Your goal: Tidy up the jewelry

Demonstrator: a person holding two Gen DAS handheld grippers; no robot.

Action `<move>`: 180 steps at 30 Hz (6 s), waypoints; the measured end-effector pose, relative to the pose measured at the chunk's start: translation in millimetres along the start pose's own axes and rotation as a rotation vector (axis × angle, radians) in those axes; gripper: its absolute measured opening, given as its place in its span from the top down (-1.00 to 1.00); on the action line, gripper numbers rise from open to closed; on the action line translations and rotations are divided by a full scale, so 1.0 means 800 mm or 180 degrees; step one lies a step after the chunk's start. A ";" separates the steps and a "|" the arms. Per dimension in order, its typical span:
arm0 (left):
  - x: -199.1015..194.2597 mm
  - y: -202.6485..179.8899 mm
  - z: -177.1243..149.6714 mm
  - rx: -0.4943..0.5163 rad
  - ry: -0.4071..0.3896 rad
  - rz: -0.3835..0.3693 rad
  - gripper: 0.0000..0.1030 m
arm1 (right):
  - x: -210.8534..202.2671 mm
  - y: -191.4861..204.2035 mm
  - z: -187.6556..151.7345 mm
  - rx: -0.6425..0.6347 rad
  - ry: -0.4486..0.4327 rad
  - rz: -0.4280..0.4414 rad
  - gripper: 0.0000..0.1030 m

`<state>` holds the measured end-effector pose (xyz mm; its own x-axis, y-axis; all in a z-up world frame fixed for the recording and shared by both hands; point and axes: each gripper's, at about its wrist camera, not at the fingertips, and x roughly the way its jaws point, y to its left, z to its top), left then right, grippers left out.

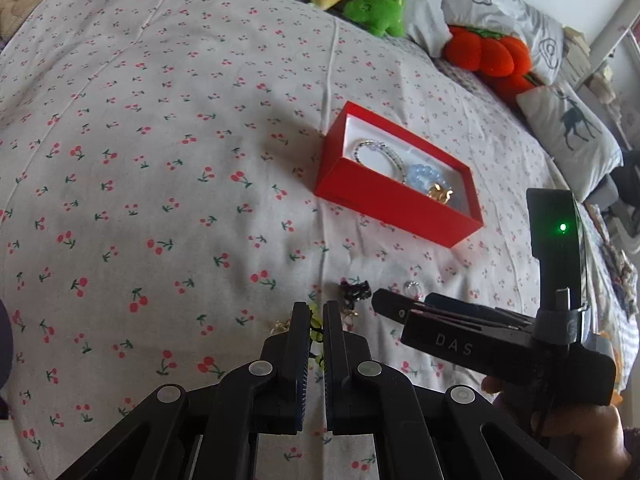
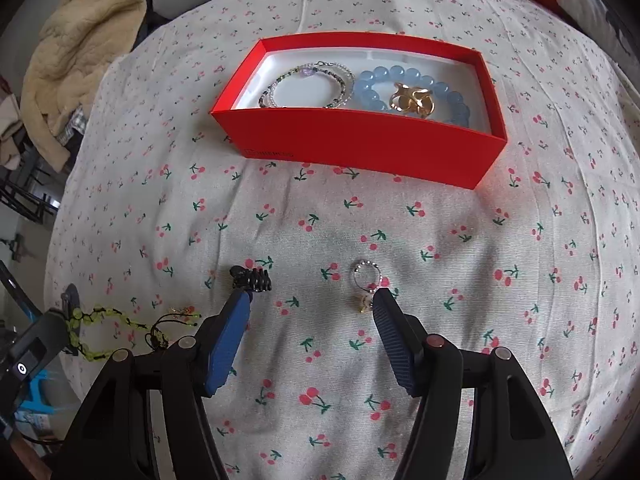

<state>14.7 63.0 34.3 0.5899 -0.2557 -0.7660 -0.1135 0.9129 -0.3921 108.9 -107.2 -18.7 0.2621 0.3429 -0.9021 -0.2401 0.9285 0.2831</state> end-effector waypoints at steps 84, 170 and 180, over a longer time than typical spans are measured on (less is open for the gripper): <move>0.179 -0.101 0.147 0.0117 0.0253 0.0169 0.99 | -0.070 -0.129 0.099 0.0328 -0.0660 0.0229 0.54; 0.073 0.016 -0.079 0.0871 -0.0042 0.0621 -0.83 | -0.022 -0.056 -0.117 -0.0869 -0.0208 -0.0438 -1.00; 0.090 -0.028 -0.067 0.0822 0.0111 0.0060 0.06 | -0.017 -0.053 -0.097 -0.1000 -0.0027 -0.0351 -1.00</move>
<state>16.5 6.8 -39.4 0.5611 -0.2447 -0.7907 0.0863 0.9674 -0.2382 42.8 -162.5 -44.0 0.3100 0.2450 -0.9186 -0.4860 0.8713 0.0684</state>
